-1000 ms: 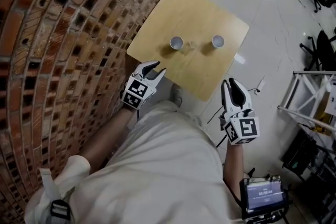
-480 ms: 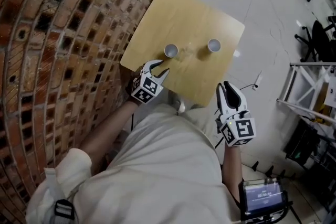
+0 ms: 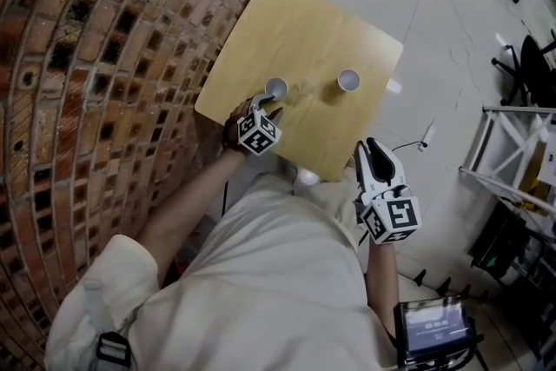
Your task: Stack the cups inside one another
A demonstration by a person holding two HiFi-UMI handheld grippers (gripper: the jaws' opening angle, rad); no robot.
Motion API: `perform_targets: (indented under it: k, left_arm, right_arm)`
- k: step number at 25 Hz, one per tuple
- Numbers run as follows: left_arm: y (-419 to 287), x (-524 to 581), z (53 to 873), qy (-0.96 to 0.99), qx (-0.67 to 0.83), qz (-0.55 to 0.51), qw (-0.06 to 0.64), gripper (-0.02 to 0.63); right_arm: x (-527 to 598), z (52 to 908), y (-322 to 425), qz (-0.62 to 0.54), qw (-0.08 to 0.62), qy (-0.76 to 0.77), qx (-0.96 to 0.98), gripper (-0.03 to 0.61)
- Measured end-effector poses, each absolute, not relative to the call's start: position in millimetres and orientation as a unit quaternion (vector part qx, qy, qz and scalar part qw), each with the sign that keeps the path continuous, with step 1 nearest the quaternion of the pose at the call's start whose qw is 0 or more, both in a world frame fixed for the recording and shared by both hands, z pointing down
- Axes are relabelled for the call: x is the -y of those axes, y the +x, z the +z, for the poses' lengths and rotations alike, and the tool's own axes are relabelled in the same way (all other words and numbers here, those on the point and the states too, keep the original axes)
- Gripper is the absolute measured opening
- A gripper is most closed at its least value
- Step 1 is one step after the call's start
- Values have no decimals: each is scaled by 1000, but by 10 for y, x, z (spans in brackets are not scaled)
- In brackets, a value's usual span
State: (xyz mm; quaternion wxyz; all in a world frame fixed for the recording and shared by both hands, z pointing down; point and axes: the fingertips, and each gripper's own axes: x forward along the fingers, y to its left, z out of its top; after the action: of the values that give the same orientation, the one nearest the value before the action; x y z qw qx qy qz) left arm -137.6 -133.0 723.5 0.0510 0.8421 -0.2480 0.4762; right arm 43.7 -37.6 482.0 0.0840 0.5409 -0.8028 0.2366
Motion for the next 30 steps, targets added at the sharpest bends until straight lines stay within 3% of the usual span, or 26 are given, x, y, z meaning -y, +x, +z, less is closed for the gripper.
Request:
perform_targets:
  k: [12,19,25,30]
  left_arm:
    - [-1325,1455,7751,777,293,544,122,158]
    - [-1356,1530,7924,753,309,568,127,136]
    - [-1453,1554,7999,740,314,583,121,42]
    - [-1569,1594,7932,733,336,578,128,37]
  right_arm:
    - [878,4858,888,241,94,479,839,74]
    - [1085,4922,945,237,109,451,853,71]
    - [1175,4926,972,240,118,442,856,69]
    - [1183,4953,1007,241,127,436,858,69]
